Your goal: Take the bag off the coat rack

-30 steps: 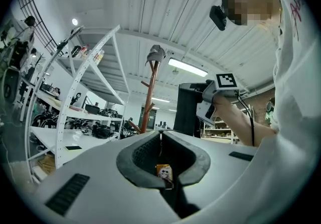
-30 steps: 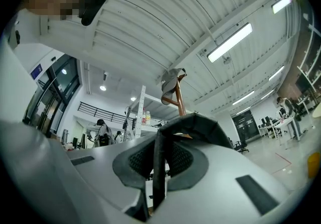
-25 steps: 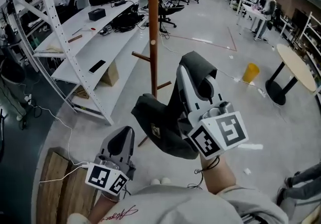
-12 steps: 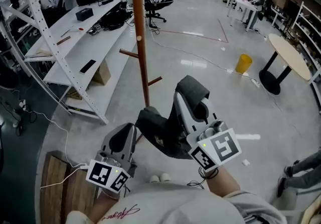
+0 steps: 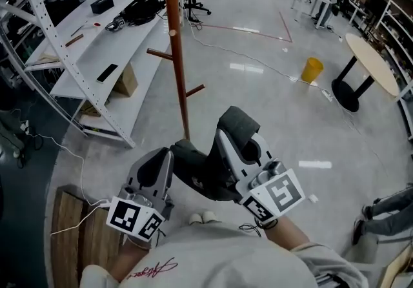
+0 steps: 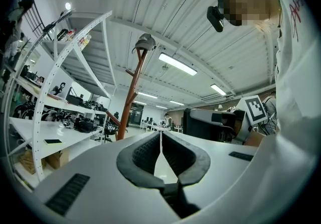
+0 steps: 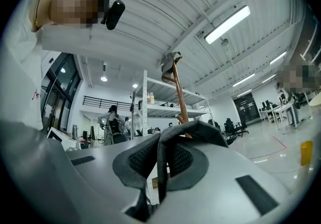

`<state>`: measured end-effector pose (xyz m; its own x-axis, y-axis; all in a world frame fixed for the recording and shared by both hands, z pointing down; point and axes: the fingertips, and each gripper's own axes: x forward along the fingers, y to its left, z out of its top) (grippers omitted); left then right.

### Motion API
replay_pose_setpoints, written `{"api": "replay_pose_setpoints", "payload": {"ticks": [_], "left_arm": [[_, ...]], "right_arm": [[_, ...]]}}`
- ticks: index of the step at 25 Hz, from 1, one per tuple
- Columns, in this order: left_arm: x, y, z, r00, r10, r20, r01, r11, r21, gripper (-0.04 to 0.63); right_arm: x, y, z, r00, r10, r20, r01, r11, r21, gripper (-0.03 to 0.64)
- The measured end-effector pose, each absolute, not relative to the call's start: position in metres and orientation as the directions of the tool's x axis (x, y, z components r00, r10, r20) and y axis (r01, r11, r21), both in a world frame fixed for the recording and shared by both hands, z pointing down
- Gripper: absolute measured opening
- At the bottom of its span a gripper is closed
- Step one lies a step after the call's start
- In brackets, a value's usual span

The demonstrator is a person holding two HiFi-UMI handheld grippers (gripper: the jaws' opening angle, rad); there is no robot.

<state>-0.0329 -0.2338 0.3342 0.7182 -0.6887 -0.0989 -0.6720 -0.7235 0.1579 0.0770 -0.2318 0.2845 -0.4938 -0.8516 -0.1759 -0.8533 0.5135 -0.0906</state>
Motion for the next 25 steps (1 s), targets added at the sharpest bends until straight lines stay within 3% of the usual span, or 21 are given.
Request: {"api": "replay_pose_setpoints", "payload": {"ticks": [25], "left_arm": [[-0.031,-0.248,0.347,0.737,-0.669,-0.098,-0.645,-0.739,0.194,0.028]], "right_arm": [[0.049,-0.232,0.339,-0.603,-0.794,-0.071,-0.788,0.607,-0.097,0.038]]}}
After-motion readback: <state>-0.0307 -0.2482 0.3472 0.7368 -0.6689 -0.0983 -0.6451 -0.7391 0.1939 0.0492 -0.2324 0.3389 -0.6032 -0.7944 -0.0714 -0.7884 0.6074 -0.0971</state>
